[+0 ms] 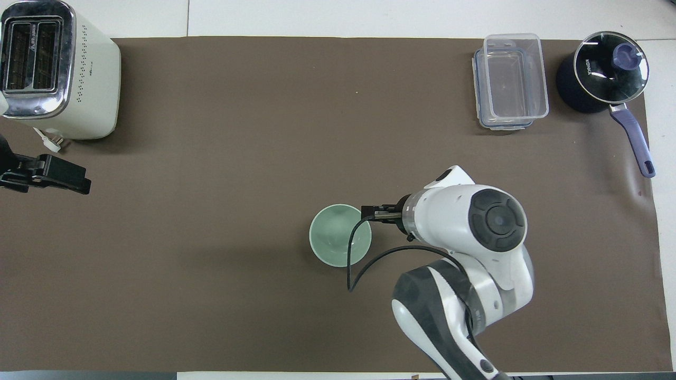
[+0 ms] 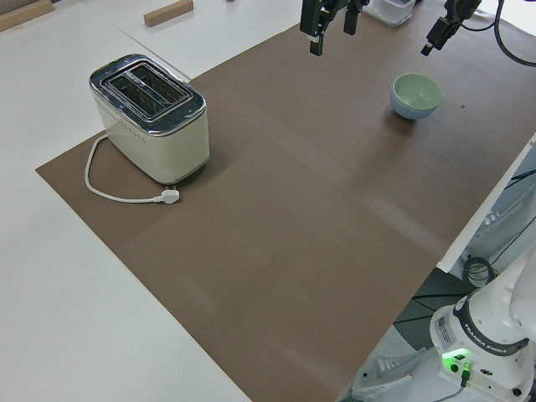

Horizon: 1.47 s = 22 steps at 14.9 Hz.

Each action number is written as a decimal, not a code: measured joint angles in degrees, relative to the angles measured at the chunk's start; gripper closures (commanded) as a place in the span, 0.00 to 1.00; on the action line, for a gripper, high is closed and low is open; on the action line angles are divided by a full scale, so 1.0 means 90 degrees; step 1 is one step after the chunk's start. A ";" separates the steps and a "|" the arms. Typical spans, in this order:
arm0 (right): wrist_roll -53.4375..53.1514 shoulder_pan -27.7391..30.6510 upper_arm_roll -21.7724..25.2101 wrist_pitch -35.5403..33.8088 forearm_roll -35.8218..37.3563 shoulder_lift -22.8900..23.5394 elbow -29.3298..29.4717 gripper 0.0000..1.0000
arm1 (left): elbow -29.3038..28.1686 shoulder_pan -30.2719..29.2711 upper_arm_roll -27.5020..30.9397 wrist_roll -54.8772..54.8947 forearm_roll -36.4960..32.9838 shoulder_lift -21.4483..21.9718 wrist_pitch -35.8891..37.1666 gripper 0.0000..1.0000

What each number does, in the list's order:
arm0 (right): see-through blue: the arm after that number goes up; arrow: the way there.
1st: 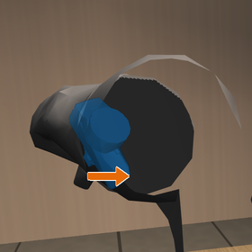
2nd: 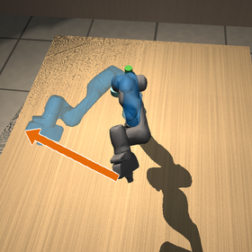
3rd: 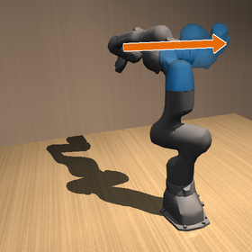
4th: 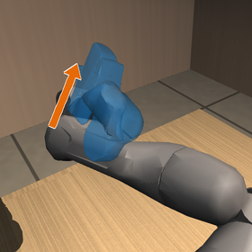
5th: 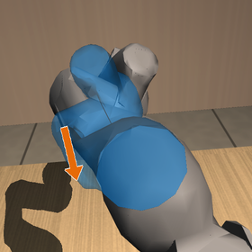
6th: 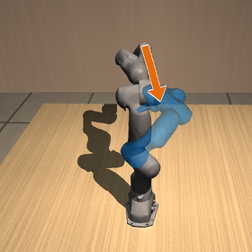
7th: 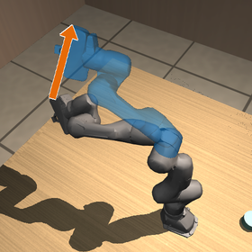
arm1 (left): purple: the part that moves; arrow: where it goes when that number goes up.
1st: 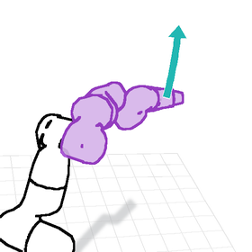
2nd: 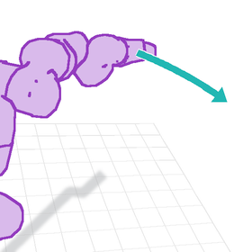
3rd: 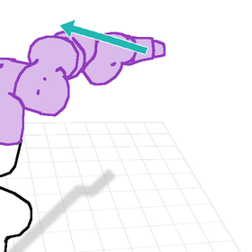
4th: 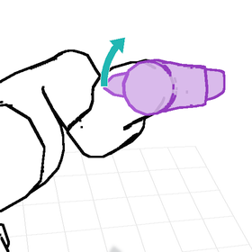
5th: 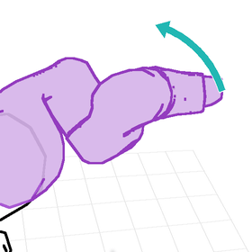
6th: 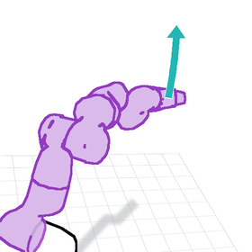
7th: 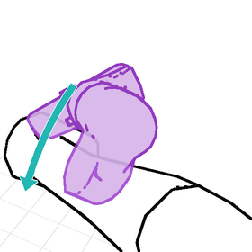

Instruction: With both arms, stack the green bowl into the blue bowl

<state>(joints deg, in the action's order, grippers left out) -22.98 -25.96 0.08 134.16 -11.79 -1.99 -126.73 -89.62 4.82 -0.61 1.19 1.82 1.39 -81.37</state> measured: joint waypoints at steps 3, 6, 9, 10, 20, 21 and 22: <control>0.0330 0.0581 0.0023 -0.0478 0.0001 -0.0470 0.0006 0.00 | 0.0000 0.0000 0.0000 0.0000 0.0000 0.0000 0.0000 0.00; 0.0517 0.1250 0.0039 -0.0832 0.0182 -0.0853 0.0045 0.00 | 0.0000 0.0000 0.0000 0.0000 0.0000 0.0000 0.0000 0.00; 0.0583 0.1747 0.0050 -0.1280 0.0816 -0.1018 0.0295 0.00 | 0.0000 0.0000 0.0000 0.0000 0.0000 0.0000 0.0000 0.00; 0.0583 0.1911 0.0049 -0.1457 0.0883 -0.1014 0.0449 0.00 | 0.0000 0.0000 0.0000 0.0000 0.0000 0.0000 0.0000 0.00; 0.1115 0.3033 0.0064 -0.3267 0.0943 -0.0444 0.2099 0.00 | 0.0000 0.0000 0.0000 0.0000 0.0000 0.0000 0.0000 0.00; 0.1143 0.3041 0.0064 -0.3435 0.0952 -0.0386 0.2254 0.00 | 0.0000 0.0000 0.0000 0.0000 0.0000 0.0000 0.0000 0.00; 0.1149 0.3029 0.0056 -0.3596 0.0980 -0.0329 0.2416 0.00 | 0.0000 0.0000 0.0000 0.0000 0.0000 0.0000 0.0000 0.00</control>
<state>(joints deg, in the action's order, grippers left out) -12.64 1.30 0.59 101.79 -2.98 -4.95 -104.98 -89.62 4.82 -0.61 1.19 1.82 1.39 -81.37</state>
